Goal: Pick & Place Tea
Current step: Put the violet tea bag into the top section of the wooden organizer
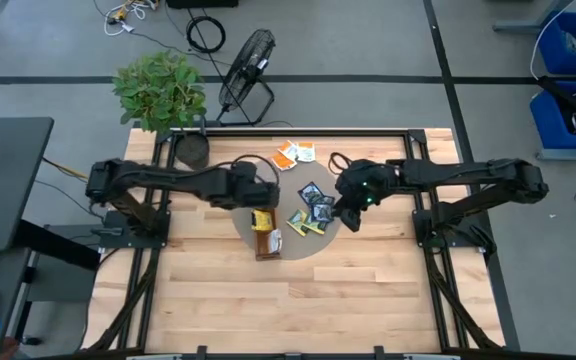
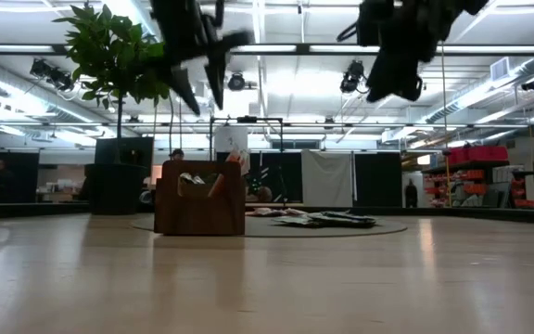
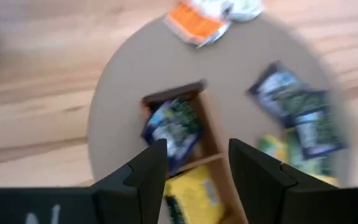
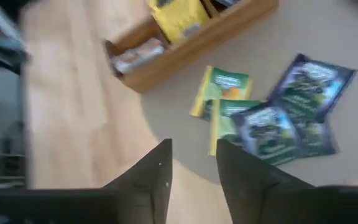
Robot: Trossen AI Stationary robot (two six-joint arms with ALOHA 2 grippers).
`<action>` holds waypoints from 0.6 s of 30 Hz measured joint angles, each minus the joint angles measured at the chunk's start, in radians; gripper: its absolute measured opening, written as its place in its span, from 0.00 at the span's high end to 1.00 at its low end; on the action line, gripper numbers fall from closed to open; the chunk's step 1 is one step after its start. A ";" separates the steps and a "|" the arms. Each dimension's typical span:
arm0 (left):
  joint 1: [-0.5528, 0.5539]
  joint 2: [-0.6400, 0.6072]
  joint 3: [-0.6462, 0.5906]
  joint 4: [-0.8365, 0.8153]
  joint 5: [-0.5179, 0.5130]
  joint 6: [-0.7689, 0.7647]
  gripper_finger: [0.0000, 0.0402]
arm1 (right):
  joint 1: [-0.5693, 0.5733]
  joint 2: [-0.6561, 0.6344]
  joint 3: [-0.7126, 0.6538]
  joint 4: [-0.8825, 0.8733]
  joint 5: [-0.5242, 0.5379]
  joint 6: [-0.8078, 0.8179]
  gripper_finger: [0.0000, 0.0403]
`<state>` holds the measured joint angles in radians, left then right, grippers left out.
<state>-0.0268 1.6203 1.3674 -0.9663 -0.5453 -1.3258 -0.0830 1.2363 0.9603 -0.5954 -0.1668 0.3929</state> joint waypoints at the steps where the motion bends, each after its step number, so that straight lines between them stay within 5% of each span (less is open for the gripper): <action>1: -0.014 -0.020 0.000 0.012 -0.013 0.002 0.56 | 0.000 0.008 -0.014 0.011 0.011 -0.027 0.65; 10: -0.111 -0.133 0.001 0.155 -0.065 0.024 0.56 | 0.000 0.187 -0.069 0.088 0.052 -0.310 0.38; 18: -0.168 -0.137 0.001 0.177 -0.064 0.049 0.56 | -0.003 0.389 -0.069 0.106 0.228 -0.498 0.22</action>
<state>-0.1953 1.4837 1.3682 -0.7892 -0.6097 -1.2765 -0.0860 1.6248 0.8913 -0.4889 0.0609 -0.1049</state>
